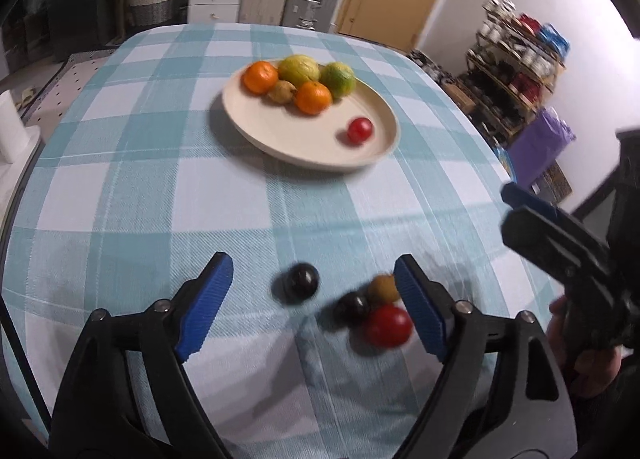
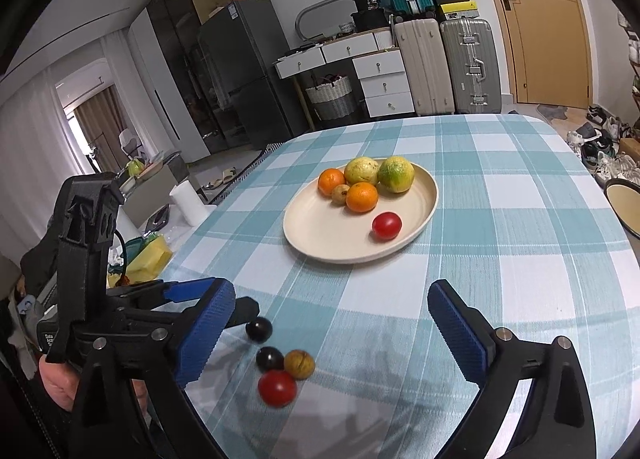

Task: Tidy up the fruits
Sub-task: 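Withdraw both tools from the plate back to the remaining fruits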

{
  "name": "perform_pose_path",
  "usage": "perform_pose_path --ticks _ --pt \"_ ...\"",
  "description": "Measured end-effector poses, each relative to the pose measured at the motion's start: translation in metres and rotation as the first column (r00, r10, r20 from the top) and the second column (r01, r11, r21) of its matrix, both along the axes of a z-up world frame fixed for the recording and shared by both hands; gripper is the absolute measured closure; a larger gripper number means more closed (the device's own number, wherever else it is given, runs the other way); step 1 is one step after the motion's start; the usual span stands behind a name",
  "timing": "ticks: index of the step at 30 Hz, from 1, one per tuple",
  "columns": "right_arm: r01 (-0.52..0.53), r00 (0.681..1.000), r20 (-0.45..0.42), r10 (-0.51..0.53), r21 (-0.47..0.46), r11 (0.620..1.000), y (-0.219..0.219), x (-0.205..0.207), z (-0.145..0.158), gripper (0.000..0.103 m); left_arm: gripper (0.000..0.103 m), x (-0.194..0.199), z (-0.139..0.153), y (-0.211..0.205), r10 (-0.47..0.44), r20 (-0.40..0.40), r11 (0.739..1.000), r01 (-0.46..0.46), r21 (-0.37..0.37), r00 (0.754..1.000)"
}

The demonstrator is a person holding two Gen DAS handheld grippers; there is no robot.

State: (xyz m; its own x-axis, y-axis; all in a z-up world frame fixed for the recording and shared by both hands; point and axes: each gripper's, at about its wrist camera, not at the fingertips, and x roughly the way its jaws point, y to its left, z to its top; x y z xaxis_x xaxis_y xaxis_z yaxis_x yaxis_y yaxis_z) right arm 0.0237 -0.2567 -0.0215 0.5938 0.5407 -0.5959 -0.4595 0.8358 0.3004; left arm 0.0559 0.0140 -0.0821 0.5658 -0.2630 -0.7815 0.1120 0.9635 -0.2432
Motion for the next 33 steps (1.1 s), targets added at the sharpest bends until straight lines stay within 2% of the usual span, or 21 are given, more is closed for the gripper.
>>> perform_pose_path --ticks 5,10,12,25,33 --pt "0.003 1.000 -0.012 -0.003 -0.004 1.000 -0.003 -0.008 -0.004 0.003 0.016 -0.016 -0.007 -0.013 -0.058 -0.004 0.998 0.058 0.023 0.998" --pt "0.013 1.000 -0.019 -0.013 -0.003 1.000 -0.008 -0.014 -0.007 0.003 0.006 -0.023 -0.018 -0.016 -0.069 -0.034 0.997 0.068 -0.024 0.997" --pt "0.023 0.999 -0.028 -0.023 0.001 1.000 -0.010 -0.015 -0.008 0.003 0.006 -0.025 -0.019 -0.019 -0.082 -0.038 0.996 0.081 -0.038 0.996" --pt "0.065 0.996 -0.055 -0.063 0.036 0.997 -0.029 -0.019 -0.013 0.003 0.005 -0.021 -0.030 -0.046 -0.122 -0.085 0.993 0.122 -0.011 0.989" --pt "0.076 0.996 -0.060 -0.072 0.064 0.995 -0.040 -0.020 -0.017 0.003 0.004 -0.014 -0.034 -0.049 -0.136 -0.134 0.988 0.125 -0.086 0.982"
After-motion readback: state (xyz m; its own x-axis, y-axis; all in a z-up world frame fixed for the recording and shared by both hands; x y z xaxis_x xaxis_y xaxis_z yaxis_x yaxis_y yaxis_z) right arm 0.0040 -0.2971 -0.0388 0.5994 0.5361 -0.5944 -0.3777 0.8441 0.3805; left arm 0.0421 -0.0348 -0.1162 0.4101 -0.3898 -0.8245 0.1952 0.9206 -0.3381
